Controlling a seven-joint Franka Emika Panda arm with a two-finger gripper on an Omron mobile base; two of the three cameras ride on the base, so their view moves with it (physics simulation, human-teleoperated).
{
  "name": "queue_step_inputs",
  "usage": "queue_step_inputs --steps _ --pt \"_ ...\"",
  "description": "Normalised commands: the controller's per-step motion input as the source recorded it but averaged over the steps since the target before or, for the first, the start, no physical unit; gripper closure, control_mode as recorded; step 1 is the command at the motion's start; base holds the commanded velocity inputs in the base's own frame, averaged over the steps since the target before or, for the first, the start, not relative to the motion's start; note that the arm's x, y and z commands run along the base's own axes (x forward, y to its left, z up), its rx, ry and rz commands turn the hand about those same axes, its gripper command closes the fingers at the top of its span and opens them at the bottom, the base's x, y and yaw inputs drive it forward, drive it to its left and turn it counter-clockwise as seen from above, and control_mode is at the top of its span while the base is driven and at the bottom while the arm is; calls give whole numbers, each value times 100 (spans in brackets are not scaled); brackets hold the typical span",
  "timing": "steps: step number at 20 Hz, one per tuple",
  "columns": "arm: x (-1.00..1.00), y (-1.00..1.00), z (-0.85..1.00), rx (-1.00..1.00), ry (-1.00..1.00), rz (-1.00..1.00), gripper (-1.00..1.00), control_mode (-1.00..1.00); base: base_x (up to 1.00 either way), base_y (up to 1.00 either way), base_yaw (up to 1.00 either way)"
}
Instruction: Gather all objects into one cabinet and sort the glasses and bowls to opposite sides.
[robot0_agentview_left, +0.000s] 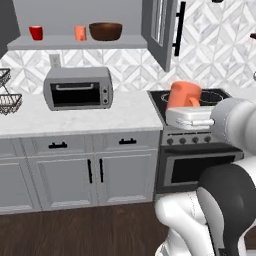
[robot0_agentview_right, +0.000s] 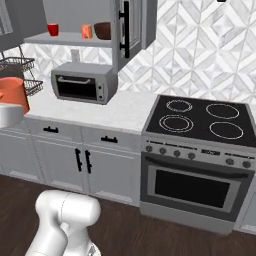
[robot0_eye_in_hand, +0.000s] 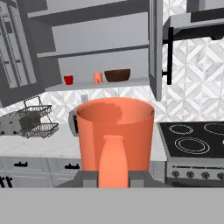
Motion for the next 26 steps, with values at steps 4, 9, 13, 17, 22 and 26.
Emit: queue_step_inputs --steps 4,9,13,17,22,26 --pt "0 0 0 0 0 0 100 100 59 -3 17" --pt "0 0 0 0 0 0 100 100 73 33 4" --pt "0 0 0 0 0 0 100 100 49 76 0" --pt "0 0 0 0 0 0 100 100 46 30 0" --pt "0 0 0 0 0 0 100 100 74 -11 0" --pt "0 0 0 0 0 0 100 100 80 0 0"
